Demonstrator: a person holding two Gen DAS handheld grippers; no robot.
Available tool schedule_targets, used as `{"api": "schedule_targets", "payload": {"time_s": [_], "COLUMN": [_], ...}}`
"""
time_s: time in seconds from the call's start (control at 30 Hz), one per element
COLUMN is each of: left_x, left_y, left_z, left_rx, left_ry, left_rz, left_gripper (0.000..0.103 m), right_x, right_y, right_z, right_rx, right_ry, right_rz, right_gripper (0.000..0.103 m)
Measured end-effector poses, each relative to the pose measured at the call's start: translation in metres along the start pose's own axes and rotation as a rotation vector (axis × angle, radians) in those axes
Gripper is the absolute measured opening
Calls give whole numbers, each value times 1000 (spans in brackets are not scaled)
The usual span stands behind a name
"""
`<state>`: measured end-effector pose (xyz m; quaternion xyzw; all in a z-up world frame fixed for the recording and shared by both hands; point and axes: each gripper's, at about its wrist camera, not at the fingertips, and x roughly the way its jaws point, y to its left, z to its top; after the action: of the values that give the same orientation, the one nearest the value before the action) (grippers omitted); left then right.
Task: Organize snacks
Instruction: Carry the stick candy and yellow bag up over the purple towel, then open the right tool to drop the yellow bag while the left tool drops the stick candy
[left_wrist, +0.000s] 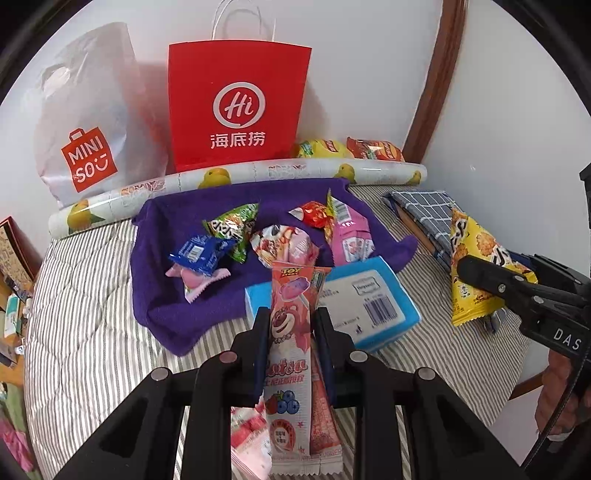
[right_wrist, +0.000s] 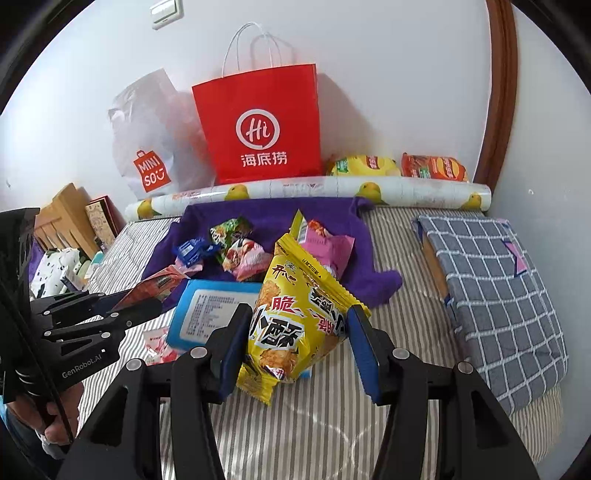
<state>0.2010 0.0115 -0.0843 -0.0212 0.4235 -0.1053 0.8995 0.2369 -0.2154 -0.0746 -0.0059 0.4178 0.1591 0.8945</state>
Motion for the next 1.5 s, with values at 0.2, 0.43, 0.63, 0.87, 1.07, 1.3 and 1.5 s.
{"api": "schedule_targets", "payload": {"time_s": [0.2,0.43,0.63,0.87,1.07,1.3,1.5], "left_x": [8,17,27,42,67,96,110], "left_y": [15,48,68,72,80,97,98], "left_z": [16,33,52,73,82,81,78], "left_rx": [-7,-64,-110,-107,-104,-160,-161], "left_ry": [-4,-9,-13,-20,-12,24,47], "left_rz": [14,72,83,109,155,129,118], "left_gripper": [23,23,23,23,23,23,23], "right_x": [11,26,49,80,108,152,170], "right_y": [4,9,18,34,41,47,50], "right_z": [21,49,70,97,113,114,106], "right_rx": [-21,-32,-29,-46,-58,-50,-61], "right_ry": [-14,-46,-47,-45,-28,30,66], "right_rz": [-12,9,64,115,138,143,130], "right_gripper": [52,52,52,52,52,52,52]}}
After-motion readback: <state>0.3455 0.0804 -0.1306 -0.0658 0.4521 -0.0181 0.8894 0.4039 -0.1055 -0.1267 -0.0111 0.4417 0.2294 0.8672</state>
